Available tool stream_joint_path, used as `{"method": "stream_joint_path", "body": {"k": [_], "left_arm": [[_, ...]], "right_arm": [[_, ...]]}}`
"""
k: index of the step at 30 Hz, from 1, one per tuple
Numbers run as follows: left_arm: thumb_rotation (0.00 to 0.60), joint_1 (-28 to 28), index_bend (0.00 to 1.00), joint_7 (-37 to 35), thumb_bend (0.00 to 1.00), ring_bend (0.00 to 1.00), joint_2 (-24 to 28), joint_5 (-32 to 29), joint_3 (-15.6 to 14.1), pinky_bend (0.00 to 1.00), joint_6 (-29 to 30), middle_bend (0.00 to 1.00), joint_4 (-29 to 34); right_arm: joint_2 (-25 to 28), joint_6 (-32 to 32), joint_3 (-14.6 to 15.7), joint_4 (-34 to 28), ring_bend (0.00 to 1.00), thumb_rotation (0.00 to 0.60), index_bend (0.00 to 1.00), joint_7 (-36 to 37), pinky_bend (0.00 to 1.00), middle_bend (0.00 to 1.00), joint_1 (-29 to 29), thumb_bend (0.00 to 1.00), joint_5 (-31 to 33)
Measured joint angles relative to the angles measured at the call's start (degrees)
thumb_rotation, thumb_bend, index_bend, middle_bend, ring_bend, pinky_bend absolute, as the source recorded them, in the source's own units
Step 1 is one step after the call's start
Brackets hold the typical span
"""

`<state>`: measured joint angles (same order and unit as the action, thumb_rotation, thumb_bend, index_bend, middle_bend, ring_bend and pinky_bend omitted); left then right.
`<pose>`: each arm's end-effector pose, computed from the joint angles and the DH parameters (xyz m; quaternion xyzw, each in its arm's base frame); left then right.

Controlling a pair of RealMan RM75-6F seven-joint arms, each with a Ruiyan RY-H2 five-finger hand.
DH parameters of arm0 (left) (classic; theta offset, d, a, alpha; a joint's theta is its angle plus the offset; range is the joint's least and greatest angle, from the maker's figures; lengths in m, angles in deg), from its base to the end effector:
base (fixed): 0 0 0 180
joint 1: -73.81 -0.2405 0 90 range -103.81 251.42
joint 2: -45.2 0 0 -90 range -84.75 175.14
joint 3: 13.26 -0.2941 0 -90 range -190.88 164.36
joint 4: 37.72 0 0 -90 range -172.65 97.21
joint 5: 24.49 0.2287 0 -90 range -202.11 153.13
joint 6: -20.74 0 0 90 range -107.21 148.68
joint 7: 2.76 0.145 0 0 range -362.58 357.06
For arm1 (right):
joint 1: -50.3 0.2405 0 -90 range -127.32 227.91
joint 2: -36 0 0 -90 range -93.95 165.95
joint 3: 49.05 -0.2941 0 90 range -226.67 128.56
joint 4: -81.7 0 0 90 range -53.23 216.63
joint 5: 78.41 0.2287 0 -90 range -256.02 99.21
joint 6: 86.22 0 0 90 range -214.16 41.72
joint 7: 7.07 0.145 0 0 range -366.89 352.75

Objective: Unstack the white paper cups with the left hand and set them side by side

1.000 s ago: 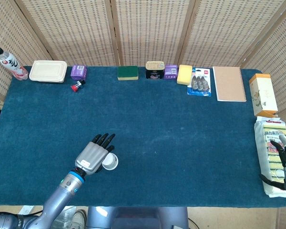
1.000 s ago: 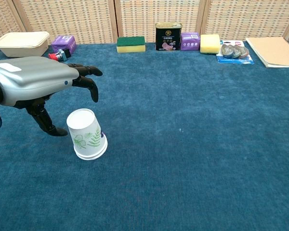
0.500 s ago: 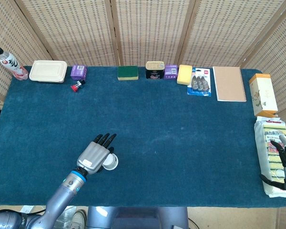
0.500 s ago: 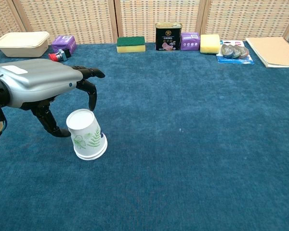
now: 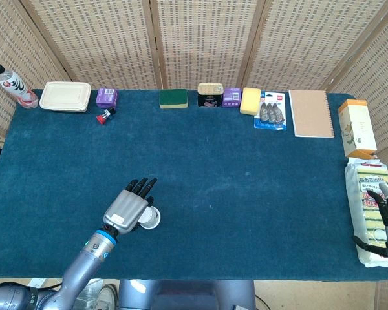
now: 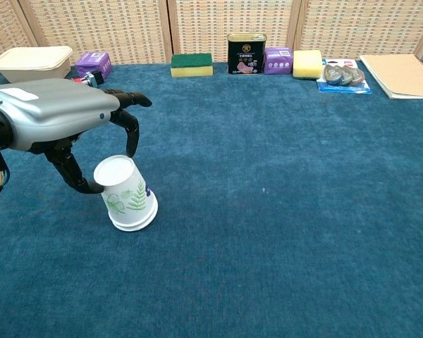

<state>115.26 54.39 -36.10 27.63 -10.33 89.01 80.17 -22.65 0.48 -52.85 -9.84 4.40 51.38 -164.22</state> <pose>-0.1262 0.2728 -0.0031 -0.8154 -0.2911 -0.2707 0.4208 -0.3699 -0.1668 0.2017 0.5518 -0.4173 0.4130 0.5923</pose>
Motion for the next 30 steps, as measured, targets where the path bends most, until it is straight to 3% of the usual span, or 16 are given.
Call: {"method": "stream_joint_path", "body": {"k": [16,24,30], "left_arm": [[0.600,0.1,0.40,-0.3,0.19,0.00,5.2,1.5,-0.7,0.10,3.6,0.00,6.6],[0.600,-2.1,0.40,-5.4,0.19,0.00,14.6,7.0,-1.0,0.10,5.4,0.00,13.0],[0.600,-4.4,0.40,-10.7,0.19,0.00,21.0,10.4,-2.2,0.10,5.3,0.00,14.2]], "right_arm": [[0.1,0.0,0.1,0.1,0.00,0.600,0.11,0.0,0.00,0.00,-0.1,0.08,-0.1],[-0.2,-0.1,0.1,0.0,0.00,0.600,0.11,-0.8,0.00,0.00,0.0,0.08,-0.1],[-0.4,0.0,0.2,-0.4,0.00,0.600,0.11,-1.7,0.00,0.00,0.0,0.08,-0.2]]}}
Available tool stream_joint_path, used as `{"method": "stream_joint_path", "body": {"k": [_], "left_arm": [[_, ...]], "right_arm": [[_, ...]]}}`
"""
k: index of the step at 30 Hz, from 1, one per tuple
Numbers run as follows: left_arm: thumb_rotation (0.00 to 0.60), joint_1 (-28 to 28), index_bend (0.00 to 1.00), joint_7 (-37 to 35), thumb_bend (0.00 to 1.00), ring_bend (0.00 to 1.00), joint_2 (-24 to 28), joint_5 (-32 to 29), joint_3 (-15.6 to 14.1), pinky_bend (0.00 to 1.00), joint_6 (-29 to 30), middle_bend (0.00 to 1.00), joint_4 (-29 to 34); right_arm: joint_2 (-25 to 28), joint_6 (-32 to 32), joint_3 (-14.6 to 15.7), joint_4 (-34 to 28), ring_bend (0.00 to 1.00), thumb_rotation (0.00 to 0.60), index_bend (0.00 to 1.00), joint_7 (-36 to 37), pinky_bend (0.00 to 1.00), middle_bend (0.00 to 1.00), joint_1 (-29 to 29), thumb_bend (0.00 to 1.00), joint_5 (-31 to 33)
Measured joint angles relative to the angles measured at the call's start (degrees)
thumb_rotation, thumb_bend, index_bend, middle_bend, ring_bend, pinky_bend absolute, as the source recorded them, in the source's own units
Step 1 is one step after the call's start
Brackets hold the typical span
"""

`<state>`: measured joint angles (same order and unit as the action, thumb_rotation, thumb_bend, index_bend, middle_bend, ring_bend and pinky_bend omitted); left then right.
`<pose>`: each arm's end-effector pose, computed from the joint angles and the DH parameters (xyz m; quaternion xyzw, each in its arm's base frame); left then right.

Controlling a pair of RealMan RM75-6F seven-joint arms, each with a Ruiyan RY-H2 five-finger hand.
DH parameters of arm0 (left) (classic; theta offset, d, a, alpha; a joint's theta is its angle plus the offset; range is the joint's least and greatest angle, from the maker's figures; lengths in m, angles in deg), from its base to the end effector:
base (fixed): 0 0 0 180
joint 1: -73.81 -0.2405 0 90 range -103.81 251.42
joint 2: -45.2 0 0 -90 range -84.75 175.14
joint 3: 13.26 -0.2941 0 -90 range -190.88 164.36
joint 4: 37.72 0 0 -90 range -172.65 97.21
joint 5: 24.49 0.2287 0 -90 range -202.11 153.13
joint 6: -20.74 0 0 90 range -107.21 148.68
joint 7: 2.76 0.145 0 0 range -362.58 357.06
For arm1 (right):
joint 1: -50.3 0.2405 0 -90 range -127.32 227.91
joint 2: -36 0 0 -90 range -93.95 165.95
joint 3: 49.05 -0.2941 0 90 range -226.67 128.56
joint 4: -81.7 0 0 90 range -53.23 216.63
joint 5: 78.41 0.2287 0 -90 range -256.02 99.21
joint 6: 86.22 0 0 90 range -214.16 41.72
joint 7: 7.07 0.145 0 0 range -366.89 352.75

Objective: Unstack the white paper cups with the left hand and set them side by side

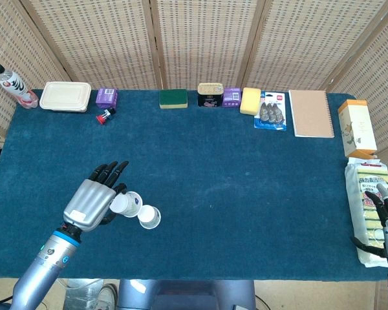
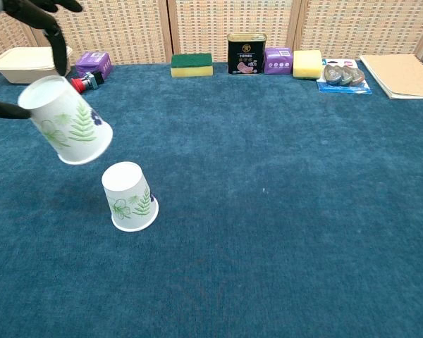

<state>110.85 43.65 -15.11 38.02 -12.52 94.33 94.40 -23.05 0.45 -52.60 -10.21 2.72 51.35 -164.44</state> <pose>-0.1308 0.2572 0.1104 -0.7708 -0.2944 -0.3226 0.4638 -0.3683 -0.1656 0.1974 0.5572 -0.4143 0.4067 0.5937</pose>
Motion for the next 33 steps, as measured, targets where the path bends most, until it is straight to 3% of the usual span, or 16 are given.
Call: {"method": "stream_joint_path", "body": {"k": [7,16,33], "left_arm": [[0.600,-1.9,0.40,-4.7,0.19,0.00,1.8,1.5,-1.7,0.10,-2.2,0.00,-3.7],[0.600,-2.0,0.40,-9.7,0.19,0.00,-1.4,-0.3,-1.9,0.10,-7.1,0.00,-10.7],[0.600,-0.4,0.40,-7.4,0.19,0.00,-7.9,-4.6,-0.8,0.10,-9.0,0.00,-15.6]], "right_arm": [[-0.3,-0.3,0.1,-0.2,0.00,0.600,0.11,-0.9,0.00,0.00,0.1,0.08,0.1],[-0.4,-0.4,-0.1,-0.1,0.00,0.600,0.11,-1.1,0.00,0.00,0.1,0.08,0.5],[-0.1,-0.3,-0.1,0.1,0.00,0.600,0.11,0.0,0.00,0.00,0.0,0.08,0.4]]}}
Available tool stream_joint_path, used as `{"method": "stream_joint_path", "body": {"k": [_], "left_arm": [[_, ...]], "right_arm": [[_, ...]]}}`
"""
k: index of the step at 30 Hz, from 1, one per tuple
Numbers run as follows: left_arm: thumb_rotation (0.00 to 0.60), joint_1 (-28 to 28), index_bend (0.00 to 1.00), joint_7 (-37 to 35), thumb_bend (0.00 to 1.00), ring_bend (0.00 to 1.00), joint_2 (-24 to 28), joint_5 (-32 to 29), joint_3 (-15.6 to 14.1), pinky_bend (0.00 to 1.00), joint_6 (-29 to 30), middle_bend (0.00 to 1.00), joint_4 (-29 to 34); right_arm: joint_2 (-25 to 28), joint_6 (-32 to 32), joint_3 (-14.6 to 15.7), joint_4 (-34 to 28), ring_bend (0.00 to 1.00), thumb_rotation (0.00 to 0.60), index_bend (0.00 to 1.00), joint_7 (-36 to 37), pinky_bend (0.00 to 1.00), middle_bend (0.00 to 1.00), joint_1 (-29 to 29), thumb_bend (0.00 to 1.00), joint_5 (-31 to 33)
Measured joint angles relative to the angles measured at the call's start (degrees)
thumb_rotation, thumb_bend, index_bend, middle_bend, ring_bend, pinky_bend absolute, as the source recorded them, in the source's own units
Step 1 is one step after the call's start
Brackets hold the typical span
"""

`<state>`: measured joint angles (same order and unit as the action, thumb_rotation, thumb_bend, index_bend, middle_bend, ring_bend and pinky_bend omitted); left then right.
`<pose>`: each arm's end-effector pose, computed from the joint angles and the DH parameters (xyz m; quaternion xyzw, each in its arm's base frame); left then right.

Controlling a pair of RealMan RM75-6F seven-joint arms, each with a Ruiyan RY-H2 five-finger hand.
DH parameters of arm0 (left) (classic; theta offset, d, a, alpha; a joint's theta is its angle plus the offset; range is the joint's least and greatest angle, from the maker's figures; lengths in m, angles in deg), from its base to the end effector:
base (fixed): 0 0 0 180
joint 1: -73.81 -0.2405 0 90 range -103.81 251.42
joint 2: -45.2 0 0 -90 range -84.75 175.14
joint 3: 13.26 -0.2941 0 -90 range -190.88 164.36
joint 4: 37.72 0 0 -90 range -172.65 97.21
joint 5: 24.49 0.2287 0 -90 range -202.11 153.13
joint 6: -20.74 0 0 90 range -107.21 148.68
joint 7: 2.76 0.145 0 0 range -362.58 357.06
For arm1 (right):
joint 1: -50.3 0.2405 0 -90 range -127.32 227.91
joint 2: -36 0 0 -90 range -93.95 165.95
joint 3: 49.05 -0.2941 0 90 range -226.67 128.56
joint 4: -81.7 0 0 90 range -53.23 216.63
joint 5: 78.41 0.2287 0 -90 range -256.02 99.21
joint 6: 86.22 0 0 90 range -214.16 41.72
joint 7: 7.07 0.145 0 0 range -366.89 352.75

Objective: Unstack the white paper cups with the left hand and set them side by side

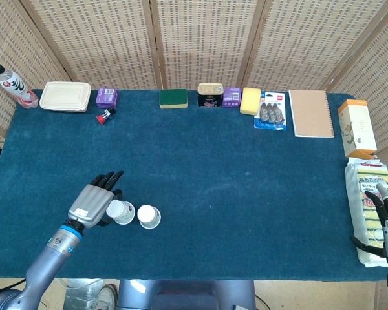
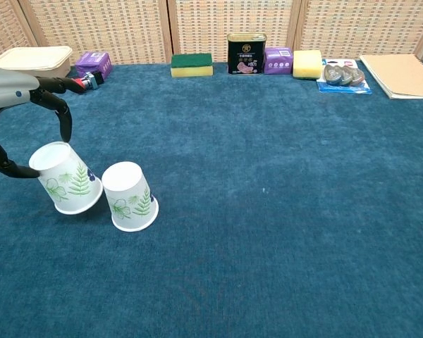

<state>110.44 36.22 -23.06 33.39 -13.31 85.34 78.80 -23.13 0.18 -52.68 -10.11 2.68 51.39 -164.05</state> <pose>-0.1895 0.2788 0.0537 -0.7795 -0.3556 -0.2660 0.4418 -0.3695 -0.1661 0.1971 0.5557 -0.4160 0.4047 0.5952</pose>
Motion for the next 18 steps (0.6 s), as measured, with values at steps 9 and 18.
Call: {"method": "stream_joint_path", "body": {"k": [9,18], "left_arm": [[0.600,0.7,0.40,2.5,0.19,0.00,-2.4,-1.6,0.2,0.10,0.8,0.00,-1.1],[0.600,0.9,0.40,2.9,0.19,0.00,-4.1,-1.9,0.1,0.10,1.1,0.00,-2.5]], "right_arm": [[0.2,-0.1,0.0,0.1,0.00,0.600,0.11,0.5,0.00,0.00,0.0,0.08,0.0],[0.5,-0.2,0.2,0.1,0.00,0.600,0.11,1.4,0.00,0.00,0.0,0.08,-0.3]]}}
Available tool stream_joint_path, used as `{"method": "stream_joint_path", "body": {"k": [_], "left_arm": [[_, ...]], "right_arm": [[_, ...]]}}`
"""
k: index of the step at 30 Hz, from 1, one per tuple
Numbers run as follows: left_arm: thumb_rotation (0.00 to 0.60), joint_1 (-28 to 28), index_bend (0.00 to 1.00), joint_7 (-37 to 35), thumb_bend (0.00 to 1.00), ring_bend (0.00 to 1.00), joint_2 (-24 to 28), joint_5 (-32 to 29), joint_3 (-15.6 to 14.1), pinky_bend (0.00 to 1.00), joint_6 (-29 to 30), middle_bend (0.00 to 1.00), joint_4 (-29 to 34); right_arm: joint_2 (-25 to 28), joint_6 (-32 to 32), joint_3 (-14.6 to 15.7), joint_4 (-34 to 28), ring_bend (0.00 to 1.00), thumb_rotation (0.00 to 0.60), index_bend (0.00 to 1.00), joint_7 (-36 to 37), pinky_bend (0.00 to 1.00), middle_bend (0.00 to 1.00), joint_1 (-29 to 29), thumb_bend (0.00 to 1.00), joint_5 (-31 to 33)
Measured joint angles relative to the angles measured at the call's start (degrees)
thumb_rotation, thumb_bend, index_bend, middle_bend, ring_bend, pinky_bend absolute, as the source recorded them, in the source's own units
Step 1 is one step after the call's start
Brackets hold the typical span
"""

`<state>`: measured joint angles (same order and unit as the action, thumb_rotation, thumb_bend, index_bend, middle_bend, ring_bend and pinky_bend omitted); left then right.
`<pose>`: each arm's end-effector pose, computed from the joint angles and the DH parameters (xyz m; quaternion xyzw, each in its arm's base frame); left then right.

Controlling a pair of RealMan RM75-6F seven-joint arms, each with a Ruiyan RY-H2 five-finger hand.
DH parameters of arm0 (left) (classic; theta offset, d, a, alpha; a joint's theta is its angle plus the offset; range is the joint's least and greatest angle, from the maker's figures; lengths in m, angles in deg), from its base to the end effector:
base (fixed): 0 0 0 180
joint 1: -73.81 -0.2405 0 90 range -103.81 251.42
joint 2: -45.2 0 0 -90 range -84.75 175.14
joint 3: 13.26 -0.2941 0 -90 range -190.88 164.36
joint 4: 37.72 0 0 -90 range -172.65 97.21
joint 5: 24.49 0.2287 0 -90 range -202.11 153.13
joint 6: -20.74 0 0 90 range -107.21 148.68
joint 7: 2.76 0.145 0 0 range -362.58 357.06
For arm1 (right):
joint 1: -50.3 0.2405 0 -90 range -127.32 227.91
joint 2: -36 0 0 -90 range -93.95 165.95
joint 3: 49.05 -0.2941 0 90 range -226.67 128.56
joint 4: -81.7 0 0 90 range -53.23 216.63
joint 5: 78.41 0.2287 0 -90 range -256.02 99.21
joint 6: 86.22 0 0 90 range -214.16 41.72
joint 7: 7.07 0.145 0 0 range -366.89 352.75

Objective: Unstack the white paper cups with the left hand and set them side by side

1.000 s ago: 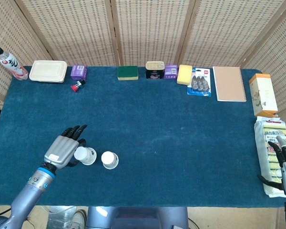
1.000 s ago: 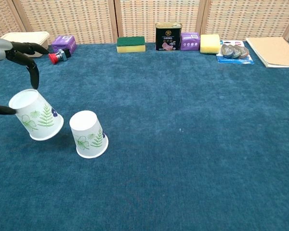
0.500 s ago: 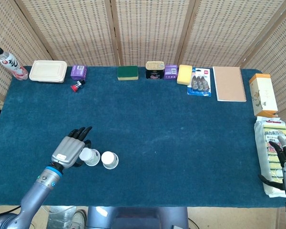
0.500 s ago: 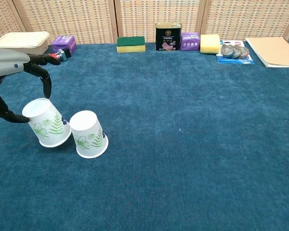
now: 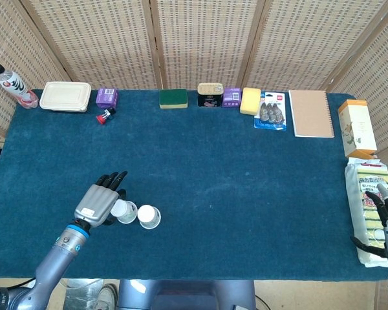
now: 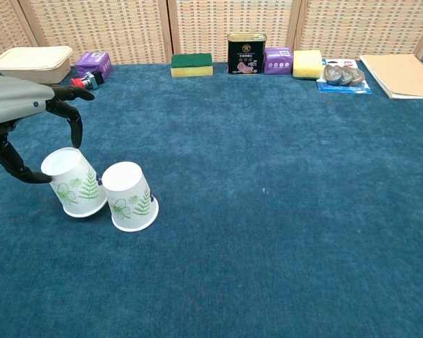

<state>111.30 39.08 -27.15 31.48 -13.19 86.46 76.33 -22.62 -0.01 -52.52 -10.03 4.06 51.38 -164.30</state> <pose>-0.1883 0.2829 0.0350 -0.7816 -0.3485 -0.2599 0.4473 -0.3701 -0.1655 0.1995 0.5551 -0.4209 0.4076 0.5904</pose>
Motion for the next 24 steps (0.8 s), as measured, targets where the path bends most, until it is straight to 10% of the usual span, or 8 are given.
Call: {"method": "stream_joint_path", "body": {"k": [24], "left_arm": [[0.600,-0.9,0.13,-1.3,0.18,0.00,2.9,3.1,-0.1,0.10,2.6,0.00,3.6]], "right_arm": [[0.2,0.0,0.0,0.0,0.00,0.600,0.11,0.4,0.00,0.00,0.0,0.08,0.1]]}}
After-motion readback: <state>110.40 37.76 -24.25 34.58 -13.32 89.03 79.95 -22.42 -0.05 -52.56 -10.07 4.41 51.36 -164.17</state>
